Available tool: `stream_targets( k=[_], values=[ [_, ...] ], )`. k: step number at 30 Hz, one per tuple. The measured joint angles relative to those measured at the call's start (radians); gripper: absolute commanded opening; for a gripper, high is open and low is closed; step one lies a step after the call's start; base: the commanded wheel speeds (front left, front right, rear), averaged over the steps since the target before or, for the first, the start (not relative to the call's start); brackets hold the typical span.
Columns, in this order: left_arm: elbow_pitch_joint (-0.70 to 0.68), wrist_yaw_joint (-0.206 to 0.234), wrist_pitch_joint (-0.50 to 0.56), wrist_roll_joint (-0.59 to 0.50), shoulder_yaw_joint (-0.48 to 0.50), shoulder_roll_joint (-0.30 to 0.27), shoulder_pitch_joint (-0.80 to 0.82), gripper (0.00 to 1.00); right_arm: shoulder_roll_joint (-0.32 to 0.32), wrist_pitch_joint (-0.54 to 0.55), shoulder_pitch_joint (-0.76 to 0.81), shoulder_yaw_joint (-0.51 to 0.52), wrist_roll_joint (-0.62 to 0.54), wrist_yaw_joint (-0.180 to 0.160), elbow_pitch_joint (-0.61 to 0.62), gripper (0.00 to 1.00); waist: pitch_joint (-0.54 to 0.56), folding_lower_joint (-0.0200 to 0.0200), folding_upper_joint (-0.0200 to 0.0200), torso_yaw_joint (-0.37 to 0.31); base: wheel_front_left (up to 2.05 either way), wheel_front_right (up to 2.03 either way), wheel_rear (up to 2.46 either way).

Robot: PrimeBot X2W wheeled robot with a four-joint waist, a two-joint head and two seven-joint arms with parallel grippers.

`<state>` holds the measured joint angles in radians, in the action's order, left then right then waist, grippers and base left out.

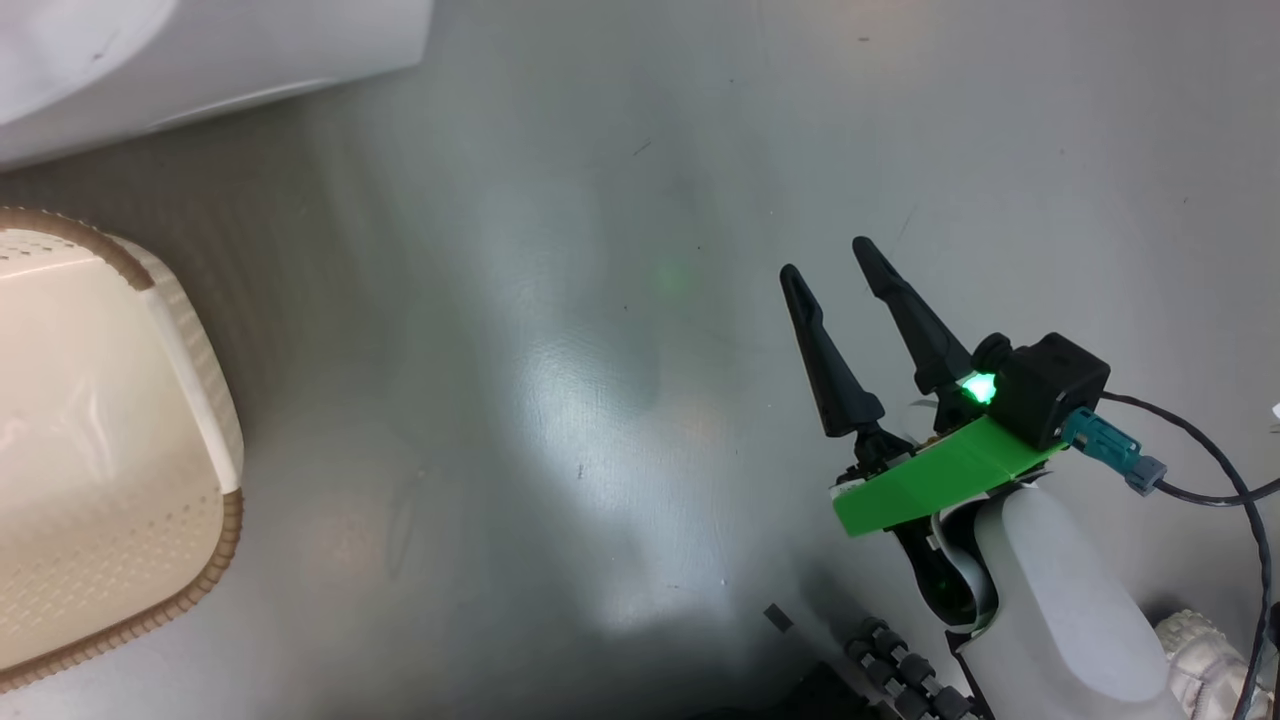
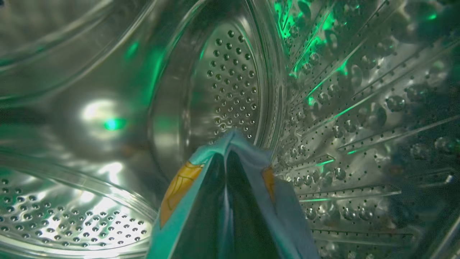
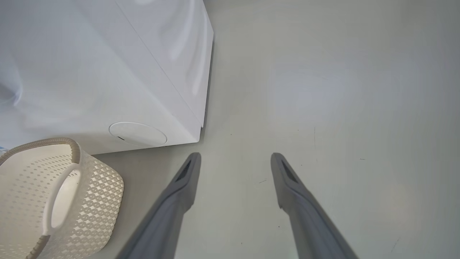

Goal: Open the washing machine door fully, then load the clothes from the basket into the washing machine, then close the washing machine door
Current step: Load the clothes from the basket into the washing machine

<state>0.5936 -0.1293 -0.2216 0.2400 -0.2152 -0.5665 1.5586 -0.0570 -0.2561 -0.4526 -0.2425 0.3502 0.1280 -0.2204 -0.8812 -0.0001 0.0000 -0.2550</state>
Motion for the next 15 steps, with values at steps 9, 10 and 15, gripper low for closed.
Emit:
stream_targets(
  k=[9,10,15],
  values=[
    [0.158,0.0,-0.018,0.059,-0.003,-0.004,0.015,1.0,0.0,0.0,0.0,0.003,0.004,0.0,-0.008,1.0,0.024,0.0,0.0,0.008,0.0,0.0,0.0],
    [0.171,0.0,-0.018,0.064,-0.003,-0.004,0.015,1.0,0.0,0.0,0.0,0.007,0.004,0.0,-0.01,1.0,0.027,0.0,0.0,0.011,0.0,0.0,0.0],
    [0.216,0.0,-0.018,0.108,0.001,0.013,-0.013,1.0,0.0,0.0,0.0,0.028,-0.002,0.0,-0.011,1.0,0.052,0.0,0.0,0.027,0.0,0.0,0.0]
  ],
)
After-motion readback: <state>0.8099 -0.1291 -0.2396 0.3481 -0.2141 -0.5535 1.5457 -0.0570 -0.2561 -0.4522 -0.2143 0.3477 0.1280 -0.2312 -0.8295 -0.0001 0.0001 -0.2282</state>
